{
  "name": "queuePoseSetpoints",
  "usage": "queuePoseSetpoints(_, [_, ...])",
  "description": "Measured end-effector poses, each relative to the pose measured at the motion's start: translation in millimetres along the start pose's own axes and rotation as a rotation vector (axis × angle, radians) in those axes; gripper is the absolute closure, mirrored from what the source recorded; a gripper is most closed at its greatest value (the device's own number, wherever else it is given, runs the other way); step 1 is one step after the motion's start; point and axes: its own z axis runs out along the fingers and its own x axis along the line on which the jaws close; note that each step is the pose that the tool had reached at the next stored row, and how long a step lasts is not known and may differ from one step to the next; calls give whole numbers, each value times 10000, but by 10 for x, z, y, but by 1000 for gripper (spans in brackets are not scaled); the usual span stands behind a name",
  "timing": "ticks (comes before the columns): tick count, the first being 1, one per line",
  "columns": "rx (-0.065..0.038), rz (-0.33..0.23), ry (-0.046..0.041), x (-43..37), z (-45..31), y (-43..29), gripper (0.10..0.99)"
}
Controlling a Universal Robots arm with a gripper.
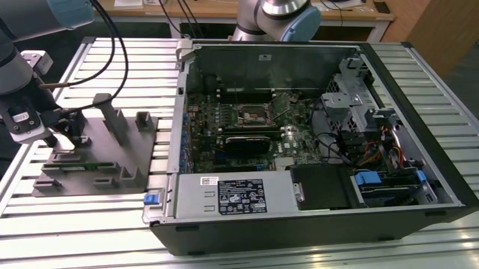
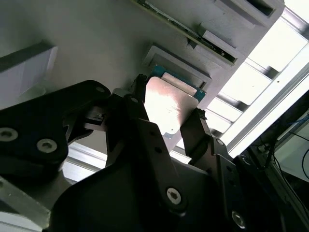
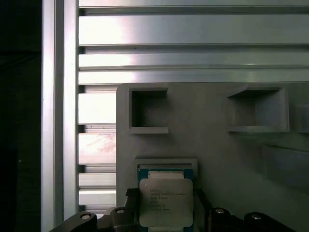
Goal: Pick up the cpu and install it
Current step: 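Pick up the cpu and move it towards the insertion slot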
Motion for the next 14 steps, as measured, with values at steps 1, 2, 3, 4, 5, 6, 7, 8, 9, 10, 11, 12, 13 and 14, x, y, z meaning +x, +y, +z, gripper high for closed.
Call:
queuePoseSetpoints(1, [0, 0, 0, 0, -8, 0, 545])
queuePoseSetpoints(2, [0, 0, 0, 0, -16, 0, 545])
queuePoseSetpoints(3, [0, -1, 0, -1, -25, 1, 545])
queuePoseSetpoints(4, [0, 0, 0, 0, -33, 1, 545])
queuePoseSetpoints(5, [0, 0, -1, -1, -39, 2, 545])
queuePoseSetpoints(6, [-1, 0, -1, -1, -47, 2, 545])
queuePoseSetpoints(7, [0, 0, 1, -1, -55, 2, 545])
queuePoseSetpoints(8, [0, 0, 0, -1, -63, 2, 545])
queuePoseSetpoints(9, [0, 0, 0, -1, -70, 2, 545])
queuePoseSetpoints(10, [0, 0, 0, -1, -77, 3, 545])
queuePoseSetpoints(11, [0, 0, 0, -1, -84, 3, 545])
queuePoseSetpoints(12, [0, -1, -1, -1, -91, 3, 545])
queuePoseSetpoints(13, [-1, 0, -1, -1, -96, 3, 545])
queuePoseSetpoints(14, [0, 0, 0, -1, -104, 4, 545])
